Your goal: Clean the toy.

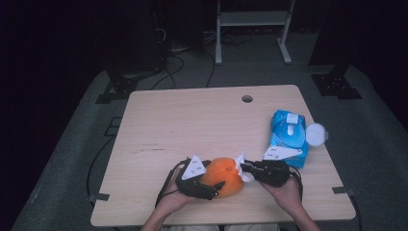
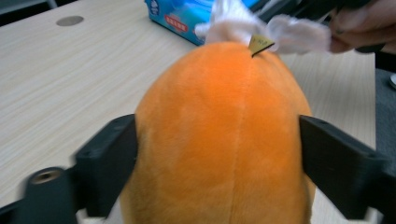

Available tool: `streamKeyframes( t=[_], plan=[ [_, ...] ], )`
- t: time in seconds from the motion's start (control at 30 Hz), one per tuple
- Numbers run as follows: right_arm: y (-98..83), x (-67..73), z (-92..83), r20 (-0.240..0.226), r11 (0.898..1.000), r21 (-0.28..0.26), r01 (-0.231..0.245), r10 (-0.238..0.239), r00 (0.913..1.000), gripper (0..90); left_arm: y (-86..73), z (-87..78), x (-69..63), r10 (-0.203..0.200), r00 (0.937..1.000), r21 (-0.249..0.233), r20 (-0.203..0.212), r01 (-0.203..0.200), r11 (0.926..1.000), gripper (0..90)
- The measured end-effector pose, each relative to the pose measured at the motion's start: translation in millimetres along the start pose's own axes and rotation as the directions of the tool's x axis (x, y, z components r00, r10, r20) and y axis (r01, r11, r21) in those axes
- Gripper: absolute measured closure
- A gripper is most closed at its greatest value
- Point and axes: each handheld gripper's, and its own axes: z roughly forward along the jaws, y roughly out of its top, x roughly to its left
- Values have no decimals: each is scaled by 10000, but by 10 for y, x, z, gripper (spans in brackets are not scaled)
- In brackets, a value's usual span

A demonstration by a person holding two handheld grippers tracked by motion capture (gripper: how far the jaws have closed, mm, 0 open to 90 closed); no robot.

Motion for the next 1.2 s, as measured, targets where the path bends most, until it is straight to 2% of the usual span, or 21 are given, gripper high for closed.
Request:
streamKeyframes(
  t=[0.07, 0.17, 0.23, 0.3, 0.33, 0.4, 0.43, 0.47, 0.5, 0.53, 0.6, 0.7, 0.73, 0.77, 0.87, 0.93, 1.0, 1.03, 1.1, 1.17, 1.2],
  plan=[
    [51, 50, -8, -92, 9996, -152, 235, -236, 9997, 808, 18, 1, -59, 589, 9982, -62, 77, -588, 9982, 301],
    [99, 31, -16, -163, 9991, -384, 157, -164, 9997, 808, 48, 15, -150, 1254, 9921, -119, 78, -1253, 9921, 304],
    [61, -10, 3, -94, 9995, -282, 171, -174, 9998, 808, 61, 11, -127, 1026, 9947, -149, 18, -1026, 9946, 245],
    [-4, -53, 22, 117, 9998, -91, 185, -184, 9998, 809, 66, 1, -64, 245, 9997, -283, -60, -247, 9993, 168],
    [-26, -73, 20, 104, 10000, -80, 36, -36, 9999, 809, 60, -3, -40, -68, 9998, -263, -159, 64, 9996, 133],
    [-23, -56, 0, 31, 10000, -52, -76, 77, 10000, 810, 29, 19, -14, -406, 9991, -126, -79, 405, 9991, 111],
    [-11, -32, 1, -149, 9999, -125, -94, 92, 9998, 810, 14, 37, -20, -266, 9996, 30, 54, 266, 9996, 123],
    [14, 26, 10, -308, 9999, -138, 32, -37, 9995, 809, 5, 43, -34, 74, 10000, 104, 33, -74, 9999, 151],
    [43, 91, 23, -294, 9992, -131, 374, -377, 9989, 809, 7, 33, -40, 285, 9996, 126, 18, -285, 9995, 196],
    [68, 134, 27, -205, 9979, -129, 634, -637, 9978, 809, 15, 19, -33, 290, 9995, 108, 78, -291, 9995, 223],
    [81, 102, 17, -201, 9982, -169, 576, -579, 9981, 810, 17, -1, -13, 118, 9998, -93, 183, -117, 9999, 239],
    [17, -24, 4, 79, 9998, -70, 208, -207, 9998, 810, 35, -9, 12, -533, 9985, -326, 121, 537, 9980, 175],
    [-1, -46, -6, 126, 9999, -82, 103, -102, 9999, 810, 42, -3, 12, -582, 9982, -297, 135, 586, 9978, 166],
    [-7, -51, -19, 71, 9999, -103, 29, -29, 10000, 810, 41, 1, 3, -480, 9988, -236, 106, 482, 9986, 168],
    [36, 50, -24, -125, 9995, -253, 207, -210, 9997, 810, 41, 5, -47, -39, 9999, -154, -129, 37, 9999, 267],
    [88, 155, -17, -473, 9977, -530, 428, -453, 9979, 810, 58, 10, -81, 231, 9996, -163, -189, -234, 9996, 281],
    [132, 232, -11, -644, 9951, -640, 748, -789, 9948, 809, 69, 13, -92, 321, 9994, -170, -162, -324, 9993, 274],
    [141, 245, -7, -579, 9942, -596, 899, -933, 9940, 810, 68, 10, -79, 213, 9997, -224, -96, -215, 9995, 251],
    [118, 206, -4, -444, 9946, -464, 925, -945, 9945, 810, 58, 3, -24, -430, 9991, -347, -2, 429, 9985, 174],
    [80, 133, -13, -273, 9970, -376, 680, -691, 9972, 811, 39, 1, 31, -1002, 9950, -257, -34, 1001, 9947, 114],
    [70, 101, -26, -238, 9978, -393, 535, -544, 9982, 811, 28, 0, 43, -1155, 9933, -305, 64, 1156, 9928, 134]
  ],
)
